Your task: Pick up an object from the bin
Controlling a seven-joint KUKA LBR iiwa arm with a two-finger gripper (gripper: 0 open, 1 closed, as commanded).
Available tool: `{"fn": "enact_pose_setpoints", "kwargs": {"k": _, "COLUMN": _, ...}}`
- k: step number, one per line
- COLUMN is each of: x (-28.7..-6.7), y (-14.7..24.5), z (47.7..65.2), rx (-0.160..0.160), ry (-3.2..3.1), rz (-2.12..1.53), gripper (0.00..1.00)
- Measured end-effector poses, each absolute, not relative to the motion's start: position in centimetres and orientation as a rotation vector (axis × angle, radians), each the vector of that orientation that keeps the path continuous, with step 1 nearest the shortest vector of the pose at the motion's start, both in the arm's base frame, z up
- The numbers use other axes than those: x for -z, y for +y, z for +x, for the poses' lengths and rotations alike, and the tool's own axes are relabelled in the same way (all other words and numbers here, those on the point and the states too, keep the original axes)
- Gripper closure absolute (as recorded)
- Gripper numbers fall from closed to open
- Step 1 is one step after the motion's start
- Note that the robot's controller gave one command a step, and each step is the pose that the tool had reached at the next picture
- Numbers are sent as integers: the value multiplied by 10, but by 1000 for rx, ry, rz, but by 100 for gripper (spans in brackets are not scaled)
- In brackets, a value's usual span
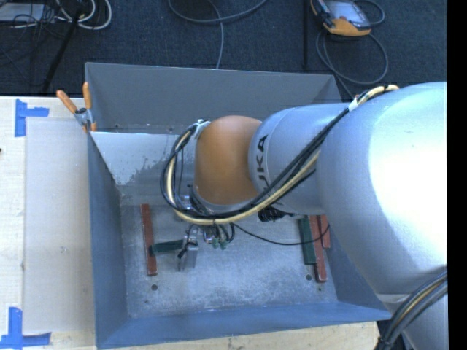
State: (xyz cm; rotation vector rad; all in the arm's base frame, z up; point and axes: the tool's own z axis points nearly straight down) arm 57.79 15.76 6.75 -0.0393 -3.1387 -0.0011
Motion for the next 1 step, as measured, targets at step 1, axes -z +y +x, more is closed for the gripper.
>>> {"fn": "enact_pose_setpoints", "kwargs": {"k": 1, "x": -69, "y": 156, "z": 579, "rx": 1, "ry": -3141, "rz": -47, "gripper": 100}}
